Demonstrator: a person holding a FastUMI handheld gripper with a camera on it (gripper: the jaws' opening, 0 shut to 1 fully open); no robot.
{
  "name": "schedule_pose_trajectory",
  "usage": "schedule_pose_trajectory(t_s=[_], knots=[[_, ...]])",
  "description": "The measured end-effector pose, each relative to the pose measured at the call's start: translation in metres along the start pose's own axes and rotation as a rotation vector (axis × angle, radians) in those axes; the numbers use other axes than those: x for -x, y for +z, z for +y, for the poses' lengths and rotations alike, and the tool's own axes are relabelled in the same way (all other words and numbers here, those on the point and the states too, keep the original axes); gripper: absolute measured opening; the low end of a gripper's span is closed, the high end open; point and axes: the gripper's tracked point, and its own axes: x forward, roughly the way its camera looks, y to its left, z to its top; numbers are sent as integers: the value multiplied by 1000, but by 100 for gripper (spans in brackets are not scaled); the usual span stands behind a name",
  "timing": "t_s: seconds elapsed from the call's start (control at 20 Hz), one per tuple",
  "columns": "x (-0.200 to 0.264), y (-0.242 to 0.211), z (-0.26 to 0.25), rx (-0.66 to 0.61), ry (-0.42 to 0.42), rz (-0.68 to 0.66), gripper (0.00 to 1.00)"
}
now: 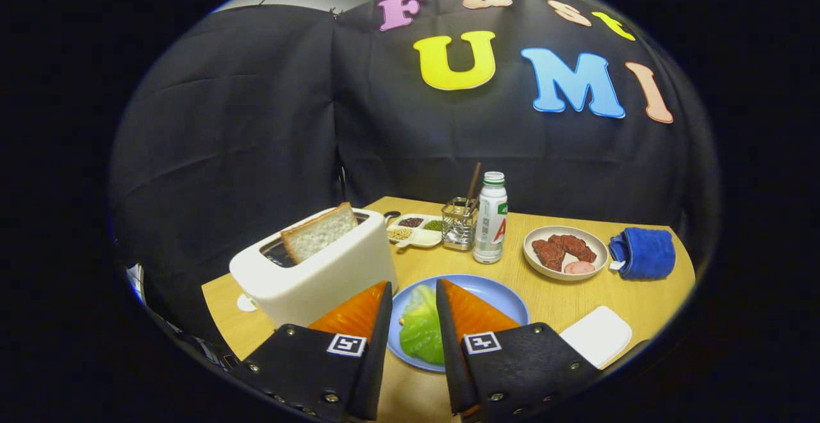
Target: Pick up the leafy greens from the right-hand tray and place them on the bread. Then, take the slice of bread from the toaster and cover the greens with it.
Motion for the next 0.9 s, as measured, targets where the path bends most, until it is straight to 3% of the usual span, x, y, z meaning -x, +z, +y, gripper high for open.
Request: schedule_pose_trajectory(t_s=[0.4,0.9], knots=[[14,8,61,28,-6,-92,41],[-25,14,122,55,4,-110,41]])
